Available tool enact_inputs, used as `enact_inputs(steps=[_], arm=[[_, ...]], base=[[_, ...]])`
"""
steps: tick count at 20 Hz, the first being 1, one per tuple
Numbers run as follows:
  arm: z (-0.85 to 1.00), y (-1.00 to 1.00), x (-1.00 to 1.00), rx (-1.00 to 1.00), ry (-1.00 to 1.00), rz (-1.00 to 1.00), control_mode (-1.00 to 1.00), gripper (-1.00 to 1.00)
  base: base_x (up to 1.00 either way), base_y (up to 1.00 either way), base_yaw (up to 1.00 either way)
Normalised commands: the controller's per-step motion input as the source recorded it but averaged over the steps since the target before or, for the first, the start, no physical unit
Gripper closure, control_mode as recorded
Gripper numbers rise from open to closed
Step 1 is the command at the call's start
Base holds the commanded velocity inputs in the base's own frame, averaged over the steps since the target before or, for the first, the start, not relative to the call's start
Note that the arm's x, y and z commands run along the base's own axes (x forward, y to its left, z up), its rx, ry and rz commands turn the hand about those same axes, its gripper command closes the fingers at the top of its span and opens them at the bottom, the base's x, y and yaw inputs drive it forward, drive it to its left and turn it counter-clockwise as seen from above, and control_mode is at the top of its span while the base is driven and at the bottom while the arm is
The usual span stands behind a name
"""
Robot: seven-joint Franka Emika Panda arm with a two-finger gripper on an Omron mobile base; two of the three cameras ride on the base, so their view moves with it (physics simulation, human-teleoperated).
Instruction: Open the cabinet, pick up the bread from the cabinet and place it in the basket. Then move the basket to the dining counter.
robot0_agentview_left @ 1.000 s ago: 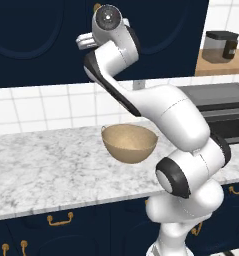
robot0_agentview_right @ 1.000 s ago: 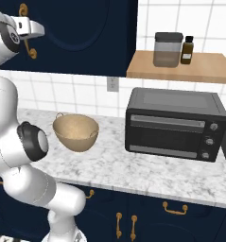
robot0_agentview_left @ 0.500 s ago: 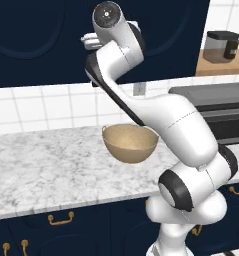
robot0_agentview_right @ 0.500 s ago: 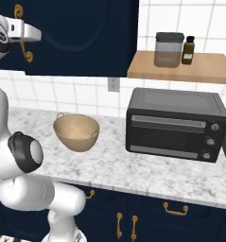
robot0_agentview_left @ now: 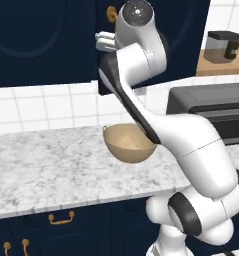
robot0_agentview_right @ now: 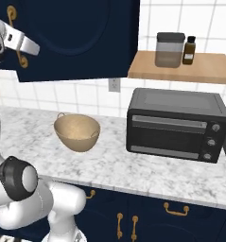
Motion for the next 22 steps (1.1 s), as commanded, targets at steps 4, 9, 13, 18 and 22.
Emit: enact_inputs(steps=[4, 9, 13, 18, 22], arm=[[0.00, -1.00, -0.59, 0.29, -0.02, 0.00, -1.00, 1.00], [0.04, -1.00, -0.66, 0.23, 0.06, -0.04, -1.00, 1.00], [0.00, -1.00, -0.64, 0.18, 0.15, -0.07, -1.00, 1.00], [-0.05, -1.00, -0.57, 0.08, 0.09, -0.04, -1.00, 1.00], [-0.32, -1.00, -0.62, 0.03, -0.15, 0.00, -1.00, 1.00]], base=[[0.00, 0.00, 0.00], [0.00, 0.00, 0.00], [0.00, 0.00, 0.00], [0.00, 0.00, 0.00], [0.00, 0.00, 0.00]])
